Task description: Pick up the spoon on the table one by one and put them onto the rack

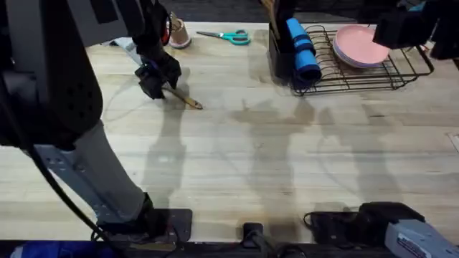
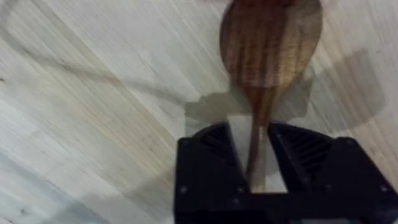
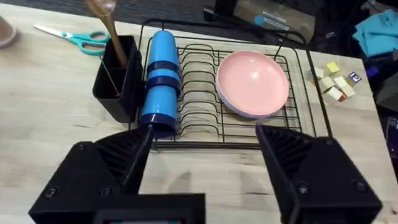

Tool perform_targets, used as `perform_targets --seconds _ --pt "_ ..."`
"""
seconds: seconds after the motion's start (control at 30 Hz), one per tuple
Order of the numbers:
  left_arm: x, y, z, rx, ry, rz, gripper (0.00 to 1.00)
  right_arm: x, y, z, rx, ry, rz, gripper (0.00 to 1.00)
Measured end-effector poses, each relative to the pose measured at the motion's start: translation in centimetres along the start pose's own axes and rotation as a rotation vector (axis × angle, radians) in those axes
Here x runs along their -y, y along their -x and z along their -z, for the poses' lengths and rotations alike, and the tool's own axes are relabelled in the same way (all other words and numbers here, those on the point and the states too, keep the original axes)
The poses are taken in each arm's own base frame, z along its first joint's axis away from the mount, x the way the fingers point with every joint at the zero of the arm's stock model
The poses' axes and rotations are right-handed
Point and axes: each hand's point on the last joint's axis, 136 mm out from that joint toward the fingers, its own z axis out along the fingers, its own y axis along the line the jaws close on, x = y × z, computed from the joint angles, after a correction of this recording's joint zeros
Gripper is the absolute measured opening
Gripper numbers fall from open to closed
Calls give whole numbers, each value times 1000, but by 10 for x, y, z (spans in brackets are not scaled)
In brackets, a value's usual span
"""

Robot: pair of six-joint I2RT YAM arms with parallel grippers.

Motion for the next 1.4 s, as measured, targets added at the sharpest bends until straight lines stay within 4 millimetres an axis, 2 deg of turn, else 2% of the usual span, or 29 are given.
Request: perform_targets --seconds 0.03,0.07,0.17,0.77,0.9,1.0,1.03,1.07,1.17,1.4 --pt "0 0 0 0 -1 0 339 0 0 0 0 0 0 996" --pt "0 0 0 0 -1 1 203 0 0 0 0 0 0 997" --pt "0 0 1 0 1 1 59 0 0 0 0 0 0 997" --pt "-13 -10 4 -48 52 3 45 0 0 0 0 0 0 997" --pt "-24 -19 7 -79 86 0 45 0 0 0 0 0 0 998" --pt "-39 -31 10 -121 129 -6 45 0 0 0 0 0 0 997" --pt "-54 -43 15 -158 166 -10 45 0 0 0 0 0 0 997" --pt "-56 -44 18 -158 164 -9 45 0 0 0 0 0 0 997" --pt "-54 -41 35 -133 118 -4 45 0 0 0 0 0 0 998" --pt "-48 -33 93 -28 -41 3 45 0 0 0 0 0 0 997"
